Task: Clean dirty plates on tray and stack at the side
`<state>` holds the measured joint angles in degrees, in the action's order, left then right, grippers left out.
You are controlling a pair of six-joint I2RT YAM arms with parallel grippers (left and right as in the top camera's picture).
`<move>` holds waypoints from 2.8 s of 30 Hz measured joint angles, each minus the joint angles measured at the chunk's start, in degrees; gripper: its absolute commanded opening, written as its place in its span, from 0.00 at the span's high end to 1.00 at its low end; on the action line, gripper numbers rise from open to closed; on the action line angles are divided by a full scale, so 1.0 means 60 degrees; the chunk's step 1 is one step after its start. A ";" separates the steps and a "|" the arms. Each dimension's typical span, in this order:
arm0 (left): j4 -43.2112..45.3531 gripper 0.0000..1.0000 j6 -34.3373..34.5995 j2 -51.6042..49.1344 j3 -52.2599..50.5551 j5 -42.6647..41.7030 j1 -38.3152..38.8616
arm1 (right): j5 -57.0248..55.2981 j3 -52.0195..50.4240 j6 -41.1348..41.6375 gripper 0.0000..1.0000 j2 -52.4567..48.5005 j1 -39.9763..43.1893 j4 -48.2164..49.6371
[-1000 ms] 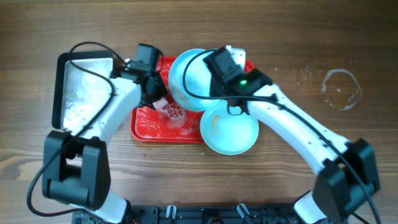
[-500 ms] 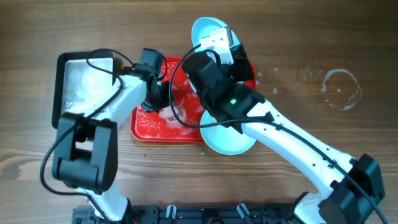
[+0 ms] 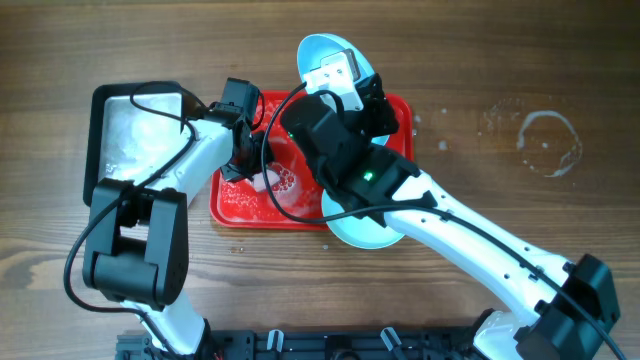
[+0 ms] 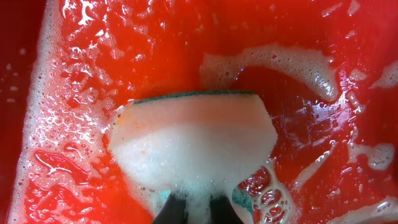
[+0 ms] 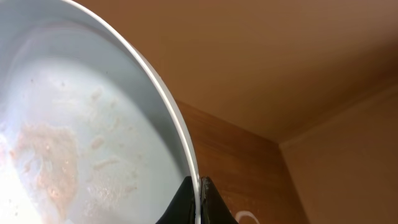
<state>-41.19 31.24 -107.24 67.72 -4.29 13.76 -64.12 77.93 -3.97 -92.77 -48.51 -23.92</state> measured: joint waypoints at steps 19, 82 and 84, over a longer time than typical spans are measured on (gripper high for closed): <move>-0.0102 0.96 0.0069 0.0000 0.0000 0.0000 0.0000 | -0.2284 -0.0138 0.0637 0.96 -0.0004 -0.0769 0.1035; -0.0237 0.96 -0.0437 0.1810 0.0350 0.0109 0.0000 | 1.3282 -0.0051 0.5045 0.43 -0.1763 0.6084 -0.2127; -0.0193 0.96 -0.0463 0.1869 0.0350 0.0200 0.0000 | 1.3183 -0.0066 0.5122 0.51 -0.2291 0.5767 -0.1967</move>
<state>-42.35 28.47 -96.03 69.82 -3.09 13.76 14.98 77.54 26.76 -106.52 -13.91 -35.73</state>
